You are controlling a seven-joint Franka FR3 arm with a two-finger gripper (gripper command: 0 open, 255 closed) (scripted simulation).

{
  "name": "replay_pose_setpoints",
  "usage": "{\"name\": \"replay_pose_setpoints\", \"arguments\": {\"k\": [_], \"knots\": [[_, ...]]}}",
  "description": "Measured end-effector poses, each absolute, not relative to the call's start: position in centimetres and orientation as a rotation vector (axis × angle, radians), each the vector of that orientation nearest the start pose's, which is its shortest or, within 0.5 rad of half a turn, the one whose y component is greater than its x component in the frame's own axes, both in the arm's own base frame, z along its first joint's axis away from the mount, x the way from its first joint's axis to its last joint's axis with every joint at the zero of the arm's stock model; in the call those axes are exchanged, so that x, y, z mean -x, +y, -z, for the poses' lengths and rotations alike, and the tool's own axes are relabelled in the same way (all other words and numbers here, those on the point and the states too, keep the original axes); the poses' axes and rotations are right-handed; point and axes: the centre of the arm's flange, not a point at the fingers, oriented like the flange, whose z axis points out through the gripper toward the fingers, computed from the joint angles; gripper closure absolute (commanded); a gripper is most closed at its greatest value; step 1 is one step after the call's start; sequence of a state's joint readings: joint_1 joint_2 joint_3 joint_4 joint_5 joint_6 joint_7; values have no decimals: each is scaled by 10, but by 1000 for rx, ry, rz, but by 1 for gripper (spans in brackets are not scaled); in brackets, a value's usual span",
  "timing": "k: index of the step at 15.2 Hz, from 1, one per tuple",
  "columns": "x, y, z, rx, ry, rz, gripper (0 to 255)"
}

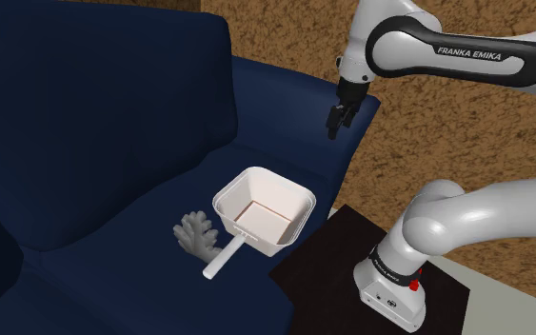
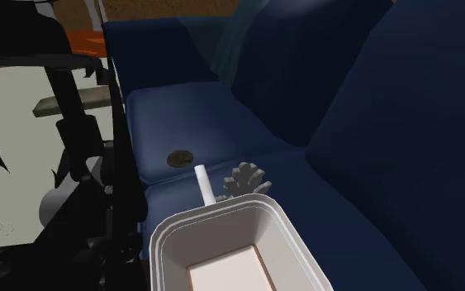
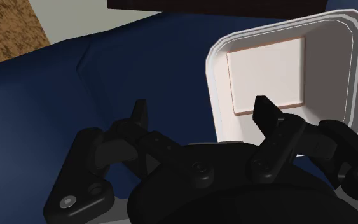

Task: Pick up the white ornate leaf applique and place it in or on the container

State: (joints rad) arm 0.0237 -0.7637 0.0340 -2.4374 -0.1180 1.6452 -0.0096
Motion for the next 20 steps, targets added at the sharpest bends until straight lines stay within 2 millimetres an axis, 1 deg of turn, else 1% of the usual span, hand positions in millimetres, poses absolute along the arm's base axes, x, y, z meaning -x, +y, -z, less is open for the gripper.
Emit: {"name": "replay_pose_setpoints", "arguments": {"k": [1,2,4,6,7,8,11,14,20], "knots": [[-316,9,-552,3281,-112,-43,0],[-319,14,-550,3279,-118,-43,0],[-324,28,-535,3272,-138,-43,0],[-333,48,-523,3264,-161,-41,0],[-336,58,-514,3259,-174,-41,0],[-338,66,-510,3255,-186,-40,0],[-346,96,-490,3241,-222,-37,0],[-353,130,-466,3226,-258,-37,0],[-367,191,-426,3196,-329,-31,0]]}}
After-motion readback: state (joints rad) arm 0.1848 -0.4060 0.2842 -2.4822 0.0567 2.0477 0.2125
